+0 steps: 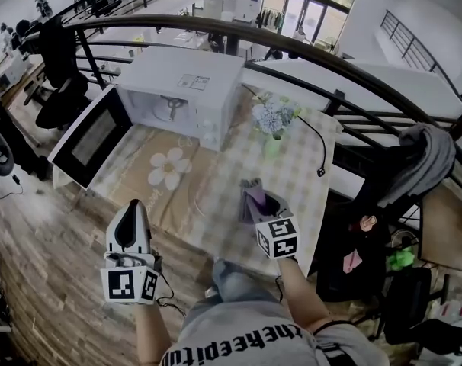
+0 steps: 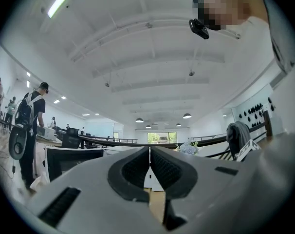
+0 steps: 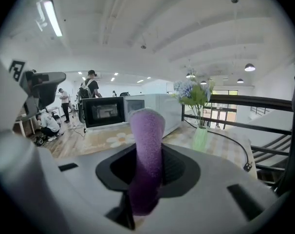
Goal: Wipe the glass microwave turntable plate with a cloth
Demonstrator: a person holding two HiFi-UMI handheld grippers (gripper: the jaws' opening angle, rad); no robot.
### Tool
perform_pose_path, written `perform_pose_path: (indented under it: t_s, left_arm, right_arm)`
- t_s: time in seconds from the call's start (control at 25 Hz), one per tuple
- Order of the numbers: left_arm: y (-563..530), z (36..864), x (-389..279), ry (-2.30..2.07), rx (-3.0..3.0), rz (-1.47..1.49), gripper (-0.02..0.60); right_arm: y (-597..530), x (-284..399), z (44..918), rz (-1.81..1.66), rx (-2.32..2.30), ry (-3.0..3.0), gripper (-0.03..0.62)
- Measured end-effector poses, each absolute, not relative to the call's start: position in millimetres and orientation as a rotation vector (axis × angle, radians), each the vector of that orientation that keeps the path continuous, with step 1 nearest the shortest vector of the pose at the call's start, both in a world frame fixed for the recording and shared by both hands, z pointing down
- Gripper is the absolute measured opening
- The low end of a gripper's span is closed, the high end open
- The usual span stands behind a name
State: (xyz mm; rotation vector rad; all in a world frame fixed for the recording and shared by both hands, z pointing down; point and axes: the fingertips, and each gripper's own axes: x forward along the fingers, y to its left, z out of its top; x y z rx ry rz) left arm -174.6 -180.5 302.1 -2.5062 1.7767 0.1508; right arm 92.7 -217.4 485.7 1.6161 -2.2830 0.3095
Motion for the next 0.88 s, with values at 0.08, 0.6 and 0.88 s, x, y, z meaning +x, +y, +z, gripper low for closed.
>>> perform_pose_path:
  t_s: [0.08,0.6,0.88]
  left_arm:
    - [-179.5,300.6,-173.3,1.769,-2.508,0.158,0.011]
    - [-176.7,289.2,-168.5,1.743,-2.510,0.198,0.011]
    - [-175.1,284.5,-170.0,1.734,-2.490,0.226,0.011]
  right_arm:
    - [-214.0,91.0,472.5,0.284,1.627,-2.306,0.112]
    - [-198.0,90.8,396.7,0.129,1.731,-2.422,0.112]
    - [-188.7,93.4,361.0,0.042,1.782,-2.466,0.112]
